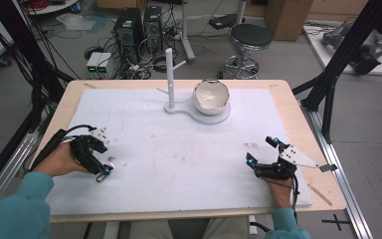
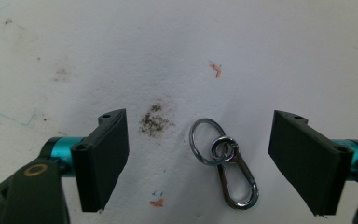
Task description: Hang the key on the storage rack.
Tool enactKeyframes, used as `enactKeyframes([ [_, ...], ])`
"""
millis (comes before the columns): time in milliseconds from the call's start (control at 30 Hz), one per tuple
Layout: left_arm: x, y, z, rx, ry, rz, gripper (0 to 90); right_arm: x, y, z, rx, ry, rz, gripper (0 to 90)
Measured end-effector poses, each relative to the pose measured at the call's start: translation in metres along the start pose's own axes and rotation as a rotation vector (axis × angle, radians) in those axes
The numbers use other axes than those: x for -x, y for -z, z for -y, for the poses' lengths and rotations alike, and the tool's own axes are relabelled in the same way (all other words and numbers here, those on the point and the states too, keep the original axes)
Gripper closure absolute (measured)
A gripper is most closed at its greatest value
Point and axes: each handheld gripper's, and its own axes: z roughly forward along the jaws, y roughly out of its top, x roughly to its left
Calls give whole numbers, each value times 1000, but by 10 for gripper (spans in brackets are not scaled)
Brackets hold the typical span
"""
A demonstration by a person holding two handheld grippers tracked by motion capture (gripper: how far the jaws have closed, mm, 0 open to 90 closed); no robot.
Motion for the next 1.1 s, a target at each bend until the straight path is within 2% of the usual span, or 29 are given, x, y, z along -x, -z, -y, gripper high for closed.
enactKeyframes([
  [100,0,-2,0,-6,7,3,231,0,0,0,0,0,0,17],
  [133,0,-2,0,-8,6,12,279,0,0,0,1,1,0,17],
  [200,-1,-3,0,-21,1,15,284,0,0,0,1,1,1,17],
  [400,0,-7,1,-57,26,20,312,0,0,0,1,1,1,17],
  [600,1,-9,0,-81,15,42,374,0,0,0,1,5,0,17],
  [800,0,-10,0,-93,38,38,424,0,0,0,0,2,3,17],
  [933,-1,-10,1,-102,27,39,466,0,0,0,0,1,2,17],
  [1000,0,-11,1,-100,44,35,483,0,0,0,1,4,0,17],
  [1100,-1,-11,0,-112,44,42,515,0,0,0,1,3,2,17],
])
